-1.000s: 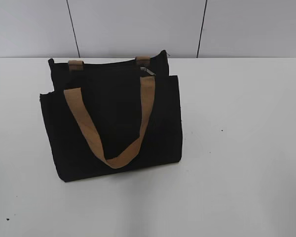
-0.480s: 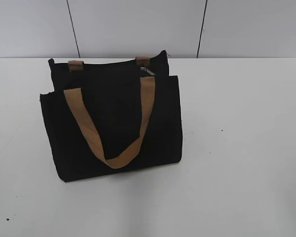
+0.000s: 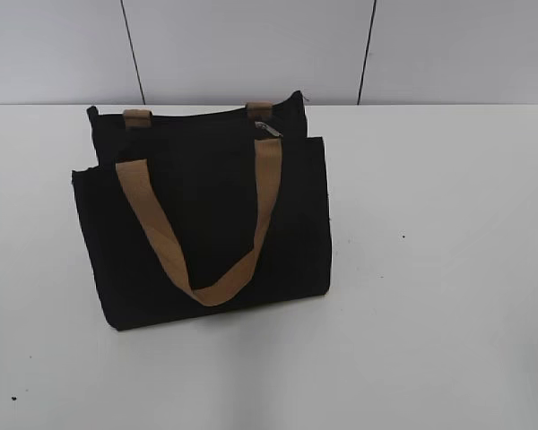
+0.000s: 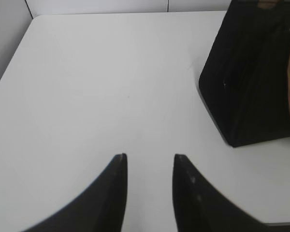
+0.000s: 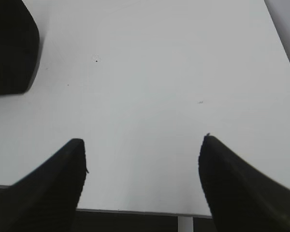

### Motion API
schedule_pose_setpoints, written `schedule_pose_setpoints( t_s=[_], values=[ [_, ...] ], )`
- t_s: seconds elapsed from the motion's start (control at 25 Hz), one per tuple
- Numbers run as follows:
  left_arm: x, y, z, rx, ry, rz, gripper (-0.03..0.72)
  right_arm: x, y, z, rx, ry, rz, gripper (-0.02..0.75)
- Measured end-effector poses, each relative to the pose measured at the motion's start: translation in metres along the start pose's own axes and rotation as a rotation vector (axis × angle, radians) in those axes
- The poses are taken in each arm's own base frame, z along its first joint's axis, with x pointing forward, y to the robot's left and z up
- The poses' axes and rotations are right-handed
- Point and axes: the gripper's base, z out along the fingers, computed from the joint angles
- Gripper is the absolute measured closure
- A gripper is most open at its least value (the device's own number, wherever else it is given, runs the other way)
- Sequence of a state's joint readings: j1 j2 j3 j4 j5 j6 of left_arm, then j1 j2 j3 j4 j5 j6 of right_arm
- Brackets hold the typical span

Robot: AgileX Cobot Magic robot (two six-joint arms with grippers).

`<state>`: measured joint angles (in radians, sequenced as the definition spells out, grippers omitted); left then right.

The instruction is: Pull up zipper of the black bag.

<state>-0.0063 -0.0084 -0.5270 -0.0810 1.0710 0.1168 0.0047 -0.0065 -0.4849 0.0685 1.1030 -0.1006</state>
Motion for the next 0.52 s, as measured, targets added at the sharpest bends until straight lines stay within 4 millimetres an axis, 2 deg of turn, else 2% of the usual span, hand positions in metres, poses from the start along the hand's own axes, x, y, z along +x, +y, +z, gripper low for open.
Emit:
schedule_pose_setpoints(
  t_s=[0.52],
  values=[
    [-0.0001,0.0,0.0,-0.003,-0.001,-0.001,0.447,-0.0003,0.0015,0.0004,0.036,0.0,0.035,0.181]
  ],
)
